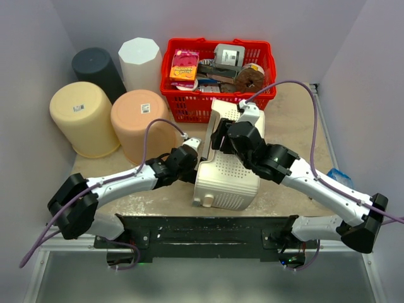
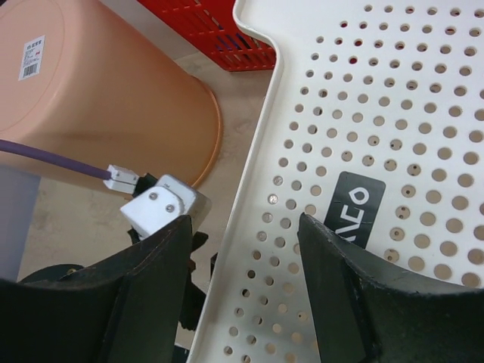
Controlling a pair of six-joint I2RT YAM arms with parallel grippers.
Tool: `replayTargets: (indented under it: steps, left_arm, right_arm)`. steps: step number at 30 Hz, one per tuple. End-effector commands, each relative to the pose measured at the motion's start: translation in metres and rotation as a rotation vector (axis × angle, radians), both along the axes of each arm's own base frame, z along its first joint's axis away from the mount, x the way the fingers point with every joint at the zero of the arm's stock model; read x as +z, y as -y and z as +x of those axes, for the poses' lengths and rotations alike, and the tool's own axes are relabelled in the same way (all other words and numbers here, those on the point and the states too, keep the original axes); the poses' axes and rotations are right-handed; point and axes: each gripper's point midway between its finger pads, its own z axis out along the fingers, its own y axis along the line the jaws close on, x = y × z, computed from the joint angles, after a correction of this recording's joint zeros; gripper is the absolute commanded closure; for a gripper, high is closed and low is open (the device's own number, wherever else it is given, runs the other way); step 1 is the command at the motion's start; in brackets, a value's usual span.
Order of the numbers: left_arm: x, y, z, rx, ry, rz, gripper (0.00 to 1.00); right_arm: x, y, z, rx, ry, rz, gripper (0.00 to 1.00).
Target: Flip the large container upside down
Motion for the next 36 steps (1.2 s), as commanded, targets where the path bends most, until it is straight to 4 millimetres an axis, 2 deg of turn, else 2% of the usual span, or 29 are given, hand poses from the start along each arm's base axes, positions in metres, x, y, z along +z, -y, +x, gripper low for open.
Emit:
replayTargets:
  steps: [1,9,11,12,14,15,17,18,22,24,29,36]
  left_arm:
    - [0.047,-0.016,0.013,0.074,0.121,0.002,0.12]
    - [0.102,-0.039,0.010,0.133,0.217,-0.038,0.08]
    - [0.121,-0.039,0.009,0.132,0.248,-0.087,0.07]
    - [0.126,-0.037,0.006,0.113,0.253,-0.105,0.07]
    - [0.130,-0.036,0.002,0.088,0.257,-0.132,0.06]
    - [0.128,-0.035,-0.001,0.075,0.244,-0.137,0.06]
    - [0.107,-0.040,-0.008,0.073,0.202,-0.105,0.07]
    - [0.086,-0.043,-0.015,0.067,0.158,-0.078,0.08]
    - [0.038,-0.051,-0.035,0.043,0.032,-0.007,0.13]
    - [0.025,-0.051,-0.040,0.034,0.001,0.003,0.14]
    - [0.012,-0.040,-0.039,0.005,-0.020,-0.013,0.14]
    - [-0.019,-0.028,-0.040,-0.026,-0.085,0.012,0.26]
  right_arm:
    - [-0.090,0.038,-0.041,0.031,-0.273,-0.272,0.36]
    - [-0.060,0.034,-0.043,0.052,-0.217,-0.180,0.34]
    - [-0.052,0.033,-0.043,0.056,-0.199,-0.158,0.33]
    - [-0.044,0.033,-0.043,0.062,-0.181,-0.132,0.33]
    - [-0.039,0.033,-0.044,0.067,-0.168,-0.117,0.33]
    - [-0.035,0.035,-0.044,0.065,-0.155,-0.109,0.32]
    - [-0.034,0.037,-0.044,0.060,-0.152,-0.115,0.32]
    - [-0.036,0.038,-0.044,0.061,-0.155,-0.127,0.32]
    - [-0.042,0.036,-0.045,0.067,-0.172,-0.141,0.32]
    - [-0.043,0.035,-0.045,0.068,-0.177,-0.137,0.31]
    - [-0.037,0.034,-0.045,0.075,-0.159,-0.119,0.32]
    - [-0.033,0.039,-0.046,0.068,-0.148,-0.118,0.33]
